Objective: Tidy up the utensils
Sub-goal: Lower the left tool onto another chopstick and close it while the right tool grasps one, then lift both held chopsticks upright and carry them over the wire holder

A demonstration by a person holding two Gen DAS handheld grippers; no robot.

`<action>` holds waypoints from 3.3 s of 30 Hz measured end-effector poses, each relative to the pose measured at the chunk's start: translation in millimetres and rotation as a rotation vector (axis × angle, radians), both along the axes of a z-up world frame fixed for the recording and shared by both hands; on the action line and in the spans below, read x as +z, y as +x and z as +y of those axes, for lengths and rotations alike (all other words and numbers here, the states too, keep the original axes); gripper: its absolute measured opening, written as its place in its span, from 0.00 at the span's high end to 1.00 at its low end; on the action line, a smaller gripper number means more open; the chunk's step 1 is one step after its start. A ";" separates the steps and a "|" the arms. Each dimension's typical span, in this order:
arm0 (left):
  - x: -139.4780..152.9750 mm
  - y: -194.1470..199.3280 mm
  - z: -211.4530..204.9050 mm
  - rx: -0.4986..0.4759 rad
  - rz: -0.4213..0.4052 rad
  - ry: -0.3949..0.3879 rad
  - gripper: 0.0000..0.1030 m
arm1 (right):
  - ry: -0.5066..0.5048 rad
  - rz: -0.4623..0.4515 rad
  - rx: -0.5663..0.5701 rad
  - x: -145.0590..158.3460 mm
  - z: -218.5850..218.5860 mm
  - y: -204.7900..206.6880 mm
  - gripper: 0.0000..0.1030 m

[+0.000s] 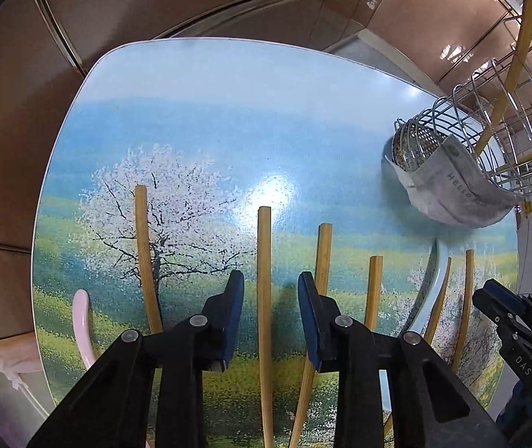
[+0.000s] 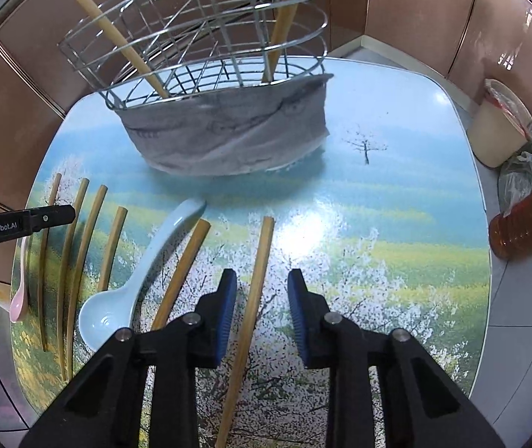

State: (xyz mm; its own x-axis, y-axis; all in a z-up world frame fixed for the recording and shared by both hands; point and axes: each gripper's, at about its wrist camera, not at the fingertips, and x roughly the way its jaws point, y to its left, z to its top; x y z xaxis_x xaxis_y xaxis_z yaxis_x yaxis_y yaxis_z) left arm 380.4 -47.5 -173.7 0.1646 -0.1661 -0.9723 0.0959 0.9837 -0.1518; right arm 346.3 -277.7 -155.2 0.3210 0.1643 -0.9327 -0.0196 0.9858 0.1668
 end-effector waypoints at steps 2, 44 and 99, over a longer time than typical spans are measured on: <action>-4.0 3.5 0.6 0.002 0.014 -0.002 0.76 | -0.008 0.010 0.004 -1.6 1.5 1.8 0.76; -5.1 -16.9 -4.6 -0.013 -0.013 0.035 0.94 | -0.031 -0.014 0.032 -4.1 38.3 -11.3 0.94; 314.6 -47.5 -60.3 -0.032 -0.700 -0.258 0.94 | -0.002 -0.741 -0.039 308.0 6.1 -49.6 0.94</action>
